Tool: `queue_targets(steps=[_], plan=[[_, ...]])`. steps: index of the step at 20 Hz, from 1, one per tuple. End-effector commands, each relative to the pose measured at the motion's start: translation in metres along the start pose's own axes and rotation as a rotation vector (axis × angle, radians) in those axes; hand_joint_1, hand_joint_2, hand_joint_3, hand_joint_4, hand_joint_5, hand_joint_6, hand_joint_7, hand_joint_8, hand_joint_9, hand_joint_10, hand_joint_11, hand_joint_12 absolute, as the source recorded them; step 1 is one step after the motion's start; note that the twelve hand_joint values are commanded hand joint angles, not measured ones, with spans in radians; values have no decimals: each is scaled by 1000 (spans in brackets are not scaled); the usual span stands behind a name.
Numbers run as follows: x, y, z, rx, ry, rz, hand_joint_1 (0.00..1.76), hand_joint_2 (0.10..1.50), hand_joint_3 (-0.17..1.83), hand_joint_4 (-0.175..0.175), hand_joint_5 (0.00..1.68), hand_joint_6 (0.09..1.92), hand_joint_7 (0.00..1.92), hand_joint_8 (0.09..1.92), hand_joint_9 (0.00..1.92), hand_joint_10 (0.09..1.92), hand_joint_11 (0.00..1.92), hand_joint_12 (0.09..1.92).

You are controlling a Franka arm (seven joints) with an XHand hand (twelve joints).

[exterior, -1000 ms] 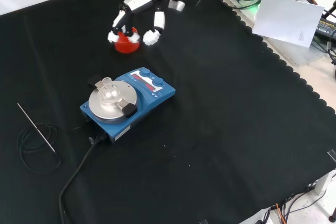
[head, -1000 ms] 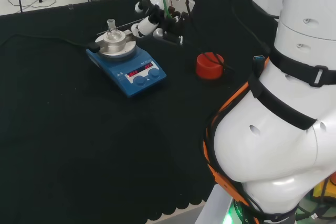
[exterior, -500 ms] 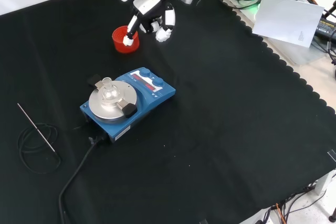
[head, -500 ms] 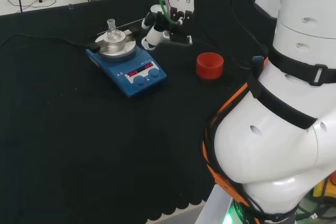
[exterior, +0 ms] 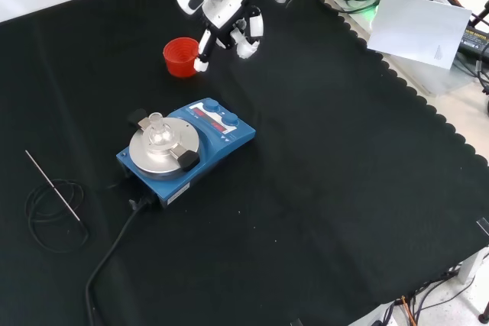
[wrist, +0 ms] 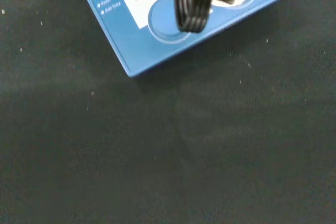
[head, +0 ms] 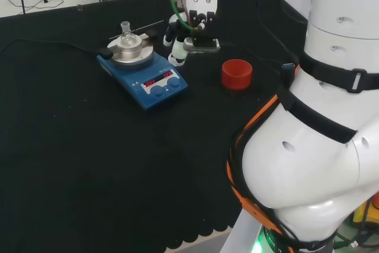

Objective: Turn on the heater.

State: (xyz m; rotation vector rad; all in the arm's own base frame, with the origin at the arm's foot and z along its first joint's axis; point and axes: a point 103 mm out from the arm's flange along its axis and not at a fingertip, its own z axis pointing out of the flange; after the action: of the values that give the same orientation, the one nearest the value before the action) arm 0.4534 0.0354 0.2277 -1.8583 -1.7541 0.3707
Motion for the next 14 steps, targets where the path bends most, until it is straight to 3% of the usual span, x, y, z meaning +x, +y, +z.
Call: queue_targets(steps=[1,14], plan=[[10,-1,10,128,-68,-2,1411,679,930,-56,325,87,1558,1596,1690,1443,1643,1421],[26,10,34,325,-165,-2,1444,636,1052,-38,279,87,1603,1603,1704,1471,1617,1459]])
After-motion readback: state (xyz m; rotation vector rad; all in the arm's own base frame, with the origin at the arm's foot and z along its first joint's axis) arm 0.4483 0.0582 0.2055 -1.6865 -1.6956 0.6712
